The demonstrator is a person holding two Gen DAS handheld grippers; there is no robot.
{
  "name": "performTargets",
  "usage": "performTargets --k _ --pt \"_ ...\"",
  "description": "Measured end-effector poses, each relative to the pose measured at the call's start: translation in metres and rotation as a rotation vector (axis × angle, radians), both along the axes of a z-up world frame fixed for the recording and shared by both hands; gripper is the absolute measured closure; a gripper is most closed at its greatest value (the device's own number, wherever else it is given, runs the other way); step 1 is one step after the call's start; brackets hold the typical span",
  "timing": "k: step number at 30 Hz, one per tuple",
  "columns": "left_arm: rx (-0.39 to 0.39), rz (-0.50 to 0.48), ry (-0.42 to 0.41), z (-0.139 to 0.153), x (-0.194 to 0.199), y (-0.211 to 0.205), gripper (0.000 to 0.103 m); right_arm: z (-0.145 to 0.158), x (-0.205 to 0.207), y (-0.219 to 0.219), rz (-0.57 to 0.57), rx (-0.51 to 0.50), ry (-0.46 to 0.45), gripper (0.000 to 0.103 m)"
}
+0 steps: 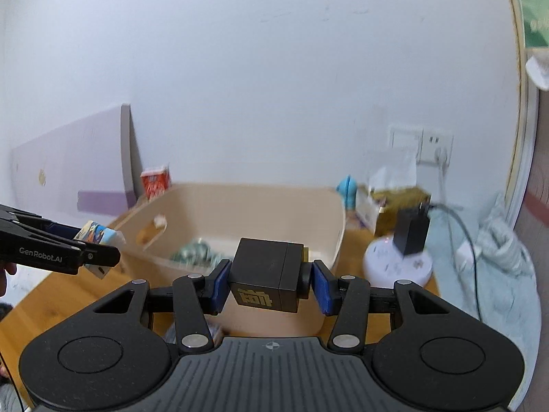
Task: Organize objects
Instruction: 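Lower tissue pack into bin and release while right drops black cube in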
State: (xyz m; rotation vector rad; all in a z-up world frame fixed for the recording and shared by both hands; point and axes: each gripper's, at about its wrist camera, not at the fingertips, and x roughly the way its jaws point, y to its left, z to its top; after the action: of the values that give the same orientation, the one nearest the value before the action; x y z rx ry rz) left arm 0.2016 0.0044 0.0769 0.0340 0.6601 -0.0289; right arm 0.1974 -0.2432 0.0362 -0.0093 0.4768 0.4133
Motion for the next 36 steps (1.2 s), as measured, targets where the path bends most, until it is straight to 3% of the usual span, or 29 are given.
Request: performTargets --k 5,11,20,27,33,36 --pt "0.009 0.016 -0.015 0.006 0.030 -0.008 0.040 0.011 0.021 0.003 -0.013 -0.021 -0.041 0.056" --pt "0.017 0.024 0.037 -0.009 0.070 -0.015 0.040 0.017 0.050 0.009 -0.030 -0.044 -0.055 0.056" --pt "0.034 0.050 0.165 -0.051 0.119 -0.015 0.040 -0.003 0.094 0.026 -0.020 -0.098 0.032 0.056" --pt "0.038 0.065 0.237 -0.073 0.134 -0.012 0.039 -0.027 0.113 0.043 0.025 -0.145 0.125 0.056" --pt "0.020 0.089 0.246 -0.075 0.130 -0.007 0.038 -0.047 0.118 0.056 0.048 -0.195 0.193 0.056" --pt "0.018 0.075 0.234 -0.068 0.122 -0.008 0.030 -0.050 0.114 0.055 0.038 -0.199 0.197 0.047"
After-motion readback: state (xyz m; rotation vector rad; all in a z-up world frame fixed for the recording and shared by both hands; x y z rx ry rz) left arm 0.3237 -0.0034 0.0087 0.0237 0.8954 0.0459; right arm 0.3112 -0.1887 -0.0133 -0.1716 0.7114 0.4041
